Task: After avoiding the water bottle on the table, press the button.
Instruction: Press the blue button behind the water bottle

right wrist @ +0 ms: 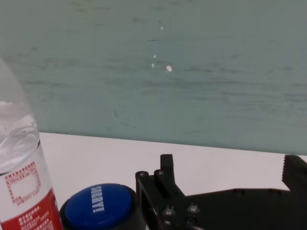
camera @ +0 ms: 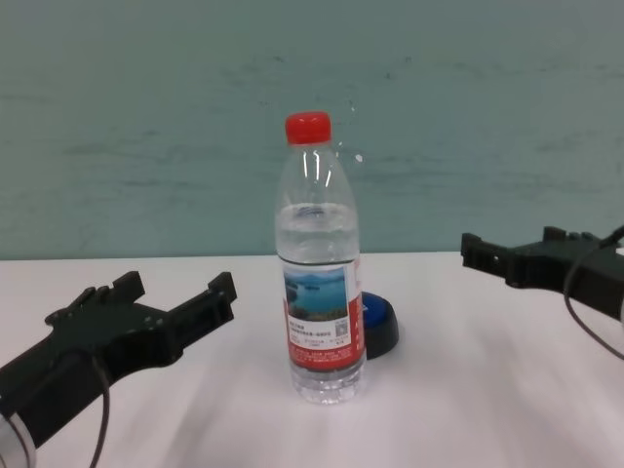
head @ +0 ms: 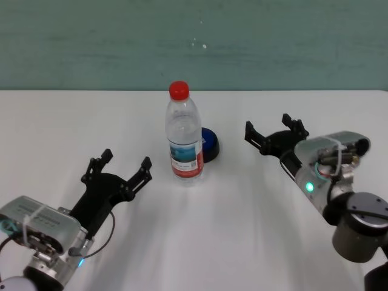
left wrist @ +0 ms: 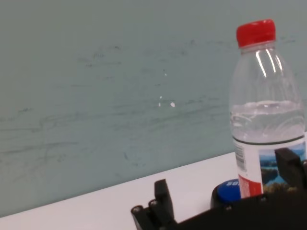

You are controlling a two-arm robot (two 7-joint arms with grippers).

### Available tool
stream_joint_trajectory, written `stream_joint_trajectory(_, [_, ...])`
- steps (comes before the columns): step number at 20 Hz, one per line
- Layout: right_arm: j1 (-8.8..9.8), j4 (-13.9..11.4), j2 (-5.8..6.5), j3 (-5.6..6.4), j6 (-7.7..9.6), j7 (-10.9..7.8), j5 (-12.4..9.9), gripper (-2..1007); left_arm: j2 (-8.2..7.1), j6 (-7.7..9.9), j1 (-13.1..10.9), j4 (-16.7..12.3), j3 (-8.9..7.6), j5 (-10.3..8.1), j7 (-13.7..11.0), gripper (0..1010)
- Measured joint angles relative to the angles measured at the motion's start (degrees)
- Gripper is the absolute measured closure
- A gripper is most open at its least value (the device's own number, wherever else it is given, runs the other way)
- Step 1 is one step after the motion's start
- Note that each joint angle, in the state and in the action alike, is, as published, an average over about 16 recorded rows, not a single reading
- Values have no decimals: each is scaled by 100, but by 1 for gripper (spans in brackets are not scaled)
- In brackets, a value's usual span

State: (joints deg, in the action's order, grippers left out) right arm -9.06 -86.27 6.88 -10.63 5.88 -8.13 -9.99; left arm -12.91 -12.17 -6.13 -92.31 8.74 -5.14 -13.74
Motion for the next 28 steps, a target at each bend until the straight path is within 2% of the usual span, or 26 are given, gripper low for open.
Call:
stream_joint_trajectory(12, [-467,530,-76,-123,-21,-199,7,1,0,0,0,0,0,0,0,0])
stream_joint_trajectory(28, [-892,1095,-56,-265,8,-459,-248,1,0,0,0,0,0,0,0,0])
